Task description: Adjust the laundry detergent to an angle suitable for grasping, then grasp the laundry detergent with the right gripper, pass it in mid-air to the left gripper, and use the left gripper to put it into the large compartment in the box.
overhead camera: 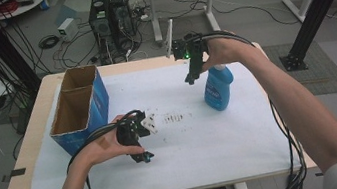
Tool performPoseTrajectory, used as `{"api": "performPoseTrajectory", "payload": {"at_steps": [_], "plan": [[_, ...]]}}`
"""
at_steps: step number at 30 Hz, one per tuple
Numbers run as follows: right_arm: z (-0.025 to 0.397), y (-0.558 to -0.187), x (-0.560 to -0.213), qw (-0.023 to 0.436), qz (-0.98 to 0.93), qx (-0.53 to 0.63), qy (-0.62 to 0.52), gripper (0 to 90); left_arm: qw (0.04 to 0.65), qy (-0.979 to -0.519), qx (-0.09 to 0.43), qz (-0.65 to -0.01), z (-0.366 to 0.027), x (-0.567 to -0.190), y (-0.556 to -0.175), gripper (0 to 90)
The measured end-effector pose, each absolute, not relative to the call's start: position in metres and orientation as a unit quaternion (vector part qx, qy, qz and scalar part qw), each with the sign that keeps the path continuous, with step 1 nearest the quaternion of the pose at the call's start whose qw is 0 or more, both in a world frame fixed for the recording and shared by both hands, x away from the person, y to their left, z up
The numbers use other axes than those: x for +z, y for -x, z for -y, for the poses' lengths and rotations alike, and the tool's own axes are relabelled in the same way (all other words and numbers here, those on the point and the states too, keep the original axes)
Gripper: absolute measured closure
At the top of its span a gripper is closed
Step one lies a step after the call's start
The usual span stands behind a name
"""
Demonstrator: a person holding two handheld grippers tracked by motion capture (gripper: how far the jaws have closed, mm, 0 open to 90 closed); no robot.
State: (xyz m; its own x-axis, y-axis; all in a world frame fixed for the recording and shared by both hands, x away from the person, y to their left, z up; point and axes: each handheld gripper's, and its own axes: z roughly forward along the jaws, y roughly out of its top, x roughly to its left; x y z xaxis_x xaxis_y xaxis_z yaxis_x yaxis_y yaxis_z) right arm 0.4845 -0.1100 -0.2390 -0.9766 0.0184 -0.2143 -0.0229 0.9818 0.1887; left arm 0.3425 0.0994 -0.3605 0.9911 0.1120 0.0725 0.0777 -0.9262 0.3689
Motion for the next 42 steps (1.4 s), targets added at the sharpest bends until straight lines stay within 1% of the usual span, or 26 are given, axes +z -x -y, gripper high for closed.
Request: {"api": "performPoseTrajectory", "payload": {"at_steps": [10, 30, 42], "plan": [[0.110, -0.482, -0.237, 0.109, -0.989, 0.099, 0.004, 12.2, 0.191, -0.979, 0.040, -0.061, -0.105, -0.353, -0.342, 17.0], [0.114, -0.494, -0.241, 0.110, -0.989, 0.098, -0.003, 12.2, 0.178, -0.982, 0.040, -0.046, -0.097, -0.352, -0.343, 17.0], [0.109, -0.488, -0.241, 0.113, -0.989, 0.092, 0.005, 12.2, 0.183, -0.981, 0.043, -0.048, -0.096, -0.350, -0.338, 16.9]]}}
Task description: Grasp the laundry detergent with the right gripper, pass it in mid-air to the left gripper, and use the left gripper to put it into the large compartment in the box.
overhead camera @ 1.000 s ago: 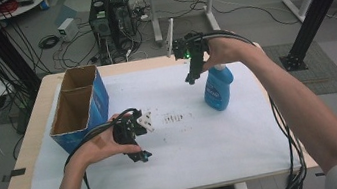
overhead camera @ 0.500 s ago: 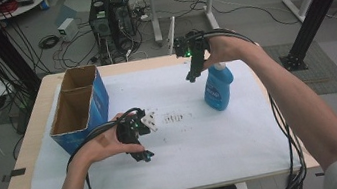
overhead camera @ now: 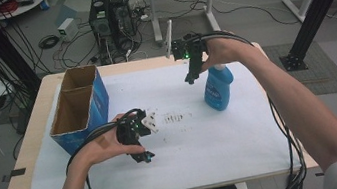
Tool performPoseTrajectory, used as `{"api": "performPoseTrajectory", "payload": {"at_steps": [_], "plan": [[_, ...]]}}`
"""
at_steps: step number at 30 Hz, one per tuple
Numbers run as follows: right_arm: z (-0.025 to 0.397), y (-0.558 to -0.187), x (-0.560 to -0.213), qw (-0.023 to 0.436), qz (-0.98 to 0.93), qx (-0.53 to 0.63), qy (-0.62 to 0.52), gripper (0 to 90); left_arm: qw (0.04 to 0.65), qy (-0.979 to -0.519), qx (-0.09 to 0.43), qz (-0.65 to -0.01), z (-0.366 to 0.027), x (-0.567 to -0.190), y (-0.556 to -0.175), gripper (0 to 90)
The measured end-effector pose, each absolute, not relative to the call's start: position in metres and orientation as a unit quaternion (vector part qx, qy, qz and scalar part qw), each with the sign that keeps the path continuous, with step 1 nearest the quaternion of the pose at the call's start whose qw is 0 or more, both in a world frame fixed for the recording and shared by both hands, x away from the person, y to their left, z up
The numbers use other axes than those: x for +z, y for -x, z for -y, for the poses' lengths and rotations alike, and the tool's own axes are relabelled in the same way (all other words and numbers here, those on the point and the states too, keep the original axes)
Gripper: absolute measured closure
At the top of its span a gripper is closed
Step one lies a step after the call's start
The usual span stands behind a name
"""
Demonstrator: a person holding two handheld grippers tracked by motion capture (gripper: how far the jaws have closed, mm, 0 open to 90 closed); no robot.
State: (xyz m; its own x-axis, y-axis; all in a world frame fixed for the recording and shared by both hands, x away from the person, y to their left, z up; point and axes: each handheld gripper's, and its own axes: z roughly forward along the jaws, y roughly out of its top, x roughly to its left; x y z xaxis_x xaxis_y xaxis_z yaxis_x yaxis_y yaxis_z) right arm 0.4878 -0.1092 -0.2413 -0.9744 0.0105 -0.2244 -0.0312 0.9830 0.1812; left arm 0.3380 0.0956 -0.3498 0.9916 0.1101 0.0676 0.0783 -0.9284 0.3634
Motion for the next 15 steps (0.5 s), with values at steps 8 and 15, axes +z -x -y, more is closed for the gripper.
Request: {"api": "performPoseTrajectory", "payload": {"at_steps": [8, 15], "plan": [[0.1107, -0.4820, -0.2361, 0.116, -0.989, 0.095, 0.005, 12.2, 0.182, -0.981, 0.045, -0.051, -0.0972, -0.3513, -0.3419, 16.9], [0.1111, -0.4777, -0.2351, 0.116, -0.989, 0.090, 0.009, 12.2, 0.179, -0.982, 0.046, -0.045, -0.0957, -0.3519, -0.3419, 17.0]]}}
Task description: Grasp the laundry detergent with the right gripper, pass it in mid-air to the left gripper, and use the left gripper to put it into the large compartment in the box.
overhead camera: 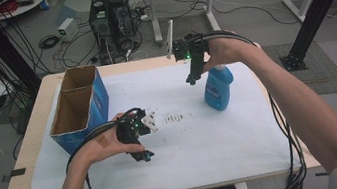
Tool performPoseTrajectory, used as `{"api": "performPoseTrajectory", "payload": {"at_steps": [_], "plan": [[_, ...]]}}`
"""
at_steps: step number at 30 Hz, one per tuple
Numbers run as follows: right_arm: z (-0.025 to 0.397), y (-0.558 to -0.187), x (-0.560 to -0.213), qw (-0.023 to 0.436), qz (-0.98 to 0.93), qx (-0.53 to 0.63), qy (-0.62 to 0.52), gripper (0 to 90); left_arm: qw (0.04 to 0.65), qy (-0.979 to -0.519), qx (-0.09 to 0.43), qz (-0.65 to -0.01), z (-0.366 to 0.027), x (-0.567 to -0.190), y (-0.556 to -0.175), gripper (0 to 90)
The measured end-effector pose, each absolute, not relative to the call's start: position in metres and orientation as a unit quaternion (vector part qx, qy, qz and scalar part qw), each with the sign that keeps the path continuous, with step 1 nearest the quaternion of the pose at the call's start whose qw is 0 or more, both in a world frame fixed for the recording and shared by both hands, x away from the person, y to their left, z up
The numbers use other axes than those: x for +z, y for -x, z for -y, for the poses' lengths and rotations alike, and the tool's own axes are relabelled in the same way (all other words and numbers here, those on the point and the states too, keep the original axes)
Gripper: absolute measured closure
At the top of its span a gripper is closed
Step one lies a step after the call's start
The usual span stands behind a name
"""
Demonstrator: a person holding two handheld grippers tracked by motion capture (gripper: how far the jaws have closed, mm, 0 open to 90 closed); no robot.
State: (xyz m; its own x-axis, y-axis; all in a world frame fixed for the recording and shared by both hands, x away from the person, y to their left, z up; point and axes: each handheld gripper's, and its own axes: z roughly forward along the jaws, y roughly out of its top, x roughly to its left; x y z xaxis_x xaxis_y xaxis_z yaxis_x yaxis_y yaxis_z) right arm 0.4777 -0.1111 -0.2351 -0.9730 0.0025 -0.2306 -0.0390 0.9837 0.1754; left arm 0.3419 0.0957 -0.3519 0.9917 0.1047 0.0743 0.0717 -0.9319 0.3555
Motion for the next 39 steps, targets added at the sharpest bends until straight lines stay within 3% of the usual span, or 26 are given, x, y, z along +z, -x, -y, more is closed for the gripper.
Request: {"api": "performPoseTrajectory", "payload": {"at_steps": [21, 39], "plan": [[0.128, -0.466, -0.215, 0.120, -0.987, 0.106, -0.006, 12.2, 0.181, -0.981, 0.047, -0.050, -0.102, -0.352, -0.341, 17.0], [0.139, -0.417, -0.227, 0.126, -0.986, 0.109, 0.011, 12.2, 0.193, -0.979, 0.039, -0.055, -0.101, -0.354, -0.346, 17.0]]}}
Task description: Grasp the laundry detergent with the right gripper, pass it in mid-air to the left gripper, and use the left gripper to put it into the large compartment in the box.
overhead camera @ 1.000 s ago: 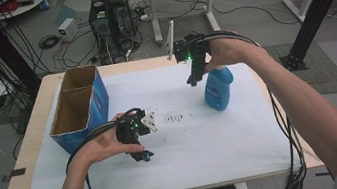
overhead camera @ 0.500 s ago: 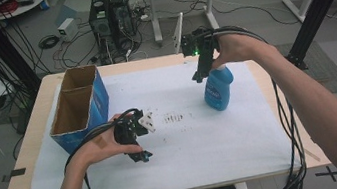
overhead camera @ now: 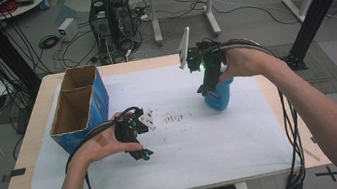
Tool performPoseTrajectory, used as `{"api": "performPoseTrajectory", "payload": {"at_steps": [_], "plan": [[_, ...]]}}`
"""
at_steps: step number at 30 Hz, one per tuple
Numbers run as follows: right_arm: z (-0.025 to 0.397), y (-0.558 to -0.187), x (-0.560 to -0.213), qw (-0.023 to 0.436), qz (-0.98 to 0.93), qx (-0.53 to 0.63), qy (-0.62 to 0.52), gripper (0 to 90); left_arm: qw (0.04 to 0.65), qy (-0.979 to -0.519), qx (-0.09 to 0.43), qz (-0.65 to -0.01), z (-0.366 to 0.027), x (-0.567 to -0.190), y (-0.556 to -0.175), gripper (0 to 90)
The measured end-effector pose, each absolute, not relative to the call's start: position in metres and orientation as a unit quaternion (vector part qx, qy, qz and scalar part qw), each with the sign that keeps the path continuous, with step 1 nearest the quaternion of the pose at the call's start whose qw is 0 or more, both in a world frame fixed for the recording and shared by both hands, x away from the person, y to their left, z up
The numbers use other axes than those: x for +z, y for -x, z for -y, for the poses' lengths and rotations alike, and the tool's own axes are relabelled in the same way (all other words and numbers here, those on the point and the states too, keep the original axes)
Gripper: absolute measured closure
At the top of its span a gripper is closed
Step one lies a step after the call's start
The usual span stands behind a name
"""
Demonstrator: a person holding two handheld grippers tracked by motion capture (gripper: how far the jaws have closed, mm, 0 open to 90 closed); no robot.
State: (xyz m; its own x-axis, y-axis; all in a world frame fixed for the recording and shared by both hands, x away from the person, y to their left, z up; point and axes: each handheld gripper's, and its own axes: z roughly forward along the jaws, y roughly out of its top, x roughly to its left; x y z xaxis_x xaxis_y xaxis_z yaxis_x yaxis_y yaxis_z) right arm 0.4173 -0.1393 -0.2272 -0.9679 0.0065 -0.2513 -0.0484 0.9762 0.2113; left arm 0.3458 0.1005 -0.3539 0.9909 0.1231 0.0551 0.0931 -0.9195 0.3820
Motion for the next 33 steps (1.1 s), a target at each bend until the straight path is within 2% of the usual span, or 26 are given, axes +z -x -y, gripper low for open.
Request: {"api": "performPoseTrajectory", "payload": {"at_steps": [10, 33], "plan": [[0.162, -0.400, -0.236, 0.106, -0.988, 0.112, 0.002, 12.3, 0.198, -0.978, 0.033, -0.054, -0.101, -0.352, -0.345, 17.0], [0.213, -0.380, -0.243, 0.128, -0.984, 0.103, -0.073, 12.2, 0.202, -0.977, 0.031, -0.052, -0.101, -0.351, -0.344, 17.0]]}}
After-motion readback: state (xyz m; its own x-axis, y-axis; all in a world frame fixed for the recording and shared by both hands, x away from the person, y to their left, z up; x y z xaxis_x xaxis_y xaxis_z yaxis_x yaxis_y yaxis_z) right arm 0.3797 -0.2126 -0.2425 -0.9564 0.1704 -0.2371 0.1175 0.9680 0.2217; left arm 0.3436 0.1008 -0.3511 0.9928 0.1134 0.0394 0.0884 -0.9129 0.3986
